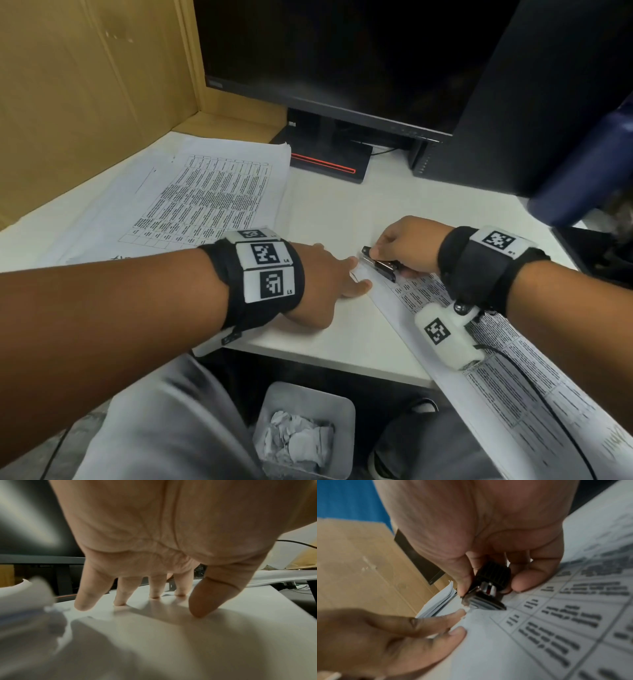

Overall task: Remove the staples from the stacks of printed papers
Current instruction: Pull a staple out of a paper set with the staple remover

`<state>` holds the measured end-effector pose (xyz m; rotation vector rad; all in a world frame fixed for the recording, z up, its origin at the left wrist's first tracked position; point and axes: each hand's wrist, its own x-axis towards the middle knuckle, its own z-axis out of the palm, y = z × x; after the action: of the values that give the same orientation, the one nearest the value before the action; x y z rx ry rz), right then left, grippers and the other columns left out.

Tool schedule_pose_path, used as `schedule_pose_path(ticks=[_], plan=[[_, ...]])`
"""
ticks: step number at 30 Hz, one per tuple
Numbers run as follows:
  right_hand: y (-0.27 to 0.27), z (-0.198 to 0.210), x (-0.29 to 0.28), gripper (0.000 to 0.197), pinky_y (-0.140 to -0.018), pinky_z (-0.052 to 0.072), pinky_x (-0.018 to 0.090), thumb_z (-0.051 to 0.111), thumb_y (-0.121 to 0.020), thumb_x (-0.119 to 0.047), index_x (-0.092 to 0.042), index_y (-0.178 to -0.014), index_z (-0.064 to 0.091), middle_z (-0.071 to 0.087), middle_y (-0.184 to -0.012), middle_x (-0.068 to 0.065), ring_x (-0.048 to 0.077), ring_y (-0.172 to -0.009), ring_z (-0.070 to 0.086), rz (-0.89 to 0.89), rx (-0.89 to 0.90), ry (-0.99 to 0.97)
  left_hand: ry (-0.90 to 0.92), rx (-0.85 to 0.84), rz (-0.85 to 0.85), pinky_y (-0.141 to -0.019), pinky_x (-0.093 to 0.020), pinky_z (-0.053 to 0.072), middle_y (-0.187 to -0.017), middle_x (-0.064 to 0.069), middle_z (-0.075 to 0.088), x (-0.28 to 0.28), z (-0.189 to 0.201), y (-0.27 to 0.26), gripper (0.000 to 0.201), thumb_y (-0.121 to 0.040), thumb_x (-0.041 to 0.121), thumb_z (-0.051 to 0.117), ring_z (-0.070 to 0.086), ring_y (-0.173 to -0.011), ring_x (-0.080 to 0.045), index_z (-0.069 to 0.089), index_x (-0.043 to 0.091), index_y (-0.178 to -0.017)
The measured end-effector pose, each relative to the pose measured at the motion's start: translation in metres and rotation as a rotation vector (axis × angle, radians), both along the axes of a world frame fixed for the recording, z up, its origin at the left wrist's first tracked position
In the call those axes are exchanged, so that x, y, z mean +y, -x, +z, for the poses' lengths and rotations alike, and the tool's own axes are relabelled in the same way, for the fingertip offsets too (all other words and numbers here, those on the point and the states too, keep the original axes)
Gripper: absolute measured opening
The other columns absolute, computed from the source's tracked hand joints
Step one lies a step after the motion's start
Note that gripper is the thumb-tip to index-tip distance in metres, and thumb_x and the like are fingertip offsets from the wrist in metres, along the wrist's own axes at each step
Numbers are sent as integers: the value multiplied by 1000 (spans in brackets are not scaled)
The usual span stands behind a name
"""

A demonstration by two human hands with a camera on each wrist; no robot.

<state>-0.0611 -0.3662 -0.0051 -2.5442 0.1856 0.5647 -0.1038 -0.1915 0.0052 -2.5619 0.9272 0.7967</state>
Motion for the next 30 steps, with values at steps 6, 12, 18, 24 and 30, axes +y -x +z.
schedule_pose_path(ticks=[6, 12, 18, 24, 30], plan=[[-5, 4, 4, 38, -57, 46, 29, 58, -99, -29, 4, -117, 67, 62, -79, 16, 26, -59, 52, -16, 65, 54, -8, -4, -16, -119, -52, 35, -172, 13, -10, -2, 3, 1, 83, -96, 17, 43, 11, -157, -35, -1, 49, -159], [-14, -2, -16, 34, -61, 51, 27, 70, -93, -21, 2, -117, 66, 63, -86, 10, 19, -69, 57, -221, 161, -240, 1, 19, 1, -122, -54, 29, -171, 15, -13, -1, 1, 0, 84, -95, 15, 41, 4, -159, -34, -1, 50, -159], [-10, 4, -25, 28, -82, 57, 41, 64, -97, -25, -1, -109, 69, 65, -91, 15, 26, -76, 58, -58, 90, -66, -29, 14, -34, -122, -47, 31, -171, 10, -14, -6, 9, 0, 80, -100, 13, 40, 17, -157, -32, -2, 43, -161], [2, 17, -29, 14, -84, 54, 35, 67, -87, -29, -24, -100, 68, 67, -105, -1, 20, -93, 62, 186, -211, 456, 22, 11, -17, -118, -47, 38, -171, 14, -12, -1, 2, -4, 79, -98, 18, 40, 25, -154, -32, 2, 48, -160], [20, -2, 14, 19, -78, 47, 32, 60, -89, -19, -29, -104, 64, 59, -103, -4, 21, -98, 58, 427, -368, 467, 87, 13, 2, -117, -41, 38, -173, 11, -1, 0, 0, -2, 78, -97, 19, 45, 26, -154, -32, 10, 49, -160]])
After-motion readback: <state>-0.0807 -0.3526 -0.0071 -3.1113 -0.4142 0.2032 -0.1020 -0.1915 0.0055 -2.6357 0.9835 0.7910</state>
